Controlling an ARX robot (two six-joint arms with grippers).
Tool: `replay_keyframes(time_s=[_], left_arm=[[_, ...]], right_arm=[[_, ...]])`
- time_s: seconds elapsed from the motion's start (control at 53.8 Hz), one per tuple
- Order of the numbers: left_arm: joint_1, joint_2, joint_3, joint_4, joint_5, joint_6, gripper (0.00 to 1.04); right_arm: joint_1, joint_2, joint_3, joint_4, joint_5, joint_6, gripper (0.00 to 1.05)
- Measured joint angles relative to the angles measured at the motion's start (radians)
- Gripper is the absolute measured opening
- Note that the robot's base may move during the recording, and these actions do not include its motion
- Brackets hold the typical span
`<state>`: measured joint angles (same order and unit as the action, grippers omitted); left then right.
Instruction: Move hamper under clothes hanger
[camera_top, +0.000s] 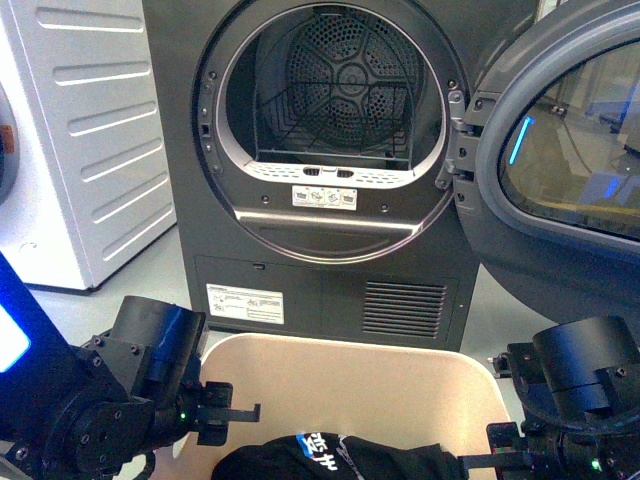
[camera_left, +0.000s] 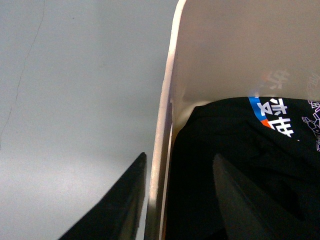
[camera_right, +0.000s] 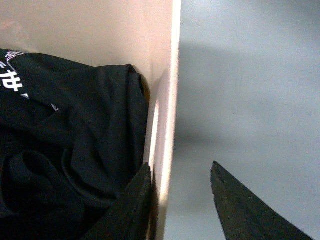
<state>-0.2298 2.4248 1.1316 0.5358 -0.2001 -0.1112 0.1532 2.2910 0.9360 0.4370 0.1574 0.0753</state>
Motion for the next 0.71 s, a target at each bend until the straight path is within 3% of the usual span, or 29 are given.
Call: replay_keyframes(time_s=[0.149, 0.205, 0.707], left_arm=[[-0.006, -0.002, 0.000, -0.011, -0.011, -0.019, 0.11], [-0.010, -0.012, 0.000, -0.027, -0.008, -0.024, 0.04], [-0.021, -0.193, -0.049, -0.110, -0.045, -0.043, 0.04]], right_arm=[[0.009, 0.000, 0.000, 0.000, 0.001, 0.008, 0.05], [0.009, -0.002, 0.000, 0.000, 0.002, 0.023, 0.03], [0.010, -0.176, -0.075, -0.025, -0.020, 0.027, 0.03]])
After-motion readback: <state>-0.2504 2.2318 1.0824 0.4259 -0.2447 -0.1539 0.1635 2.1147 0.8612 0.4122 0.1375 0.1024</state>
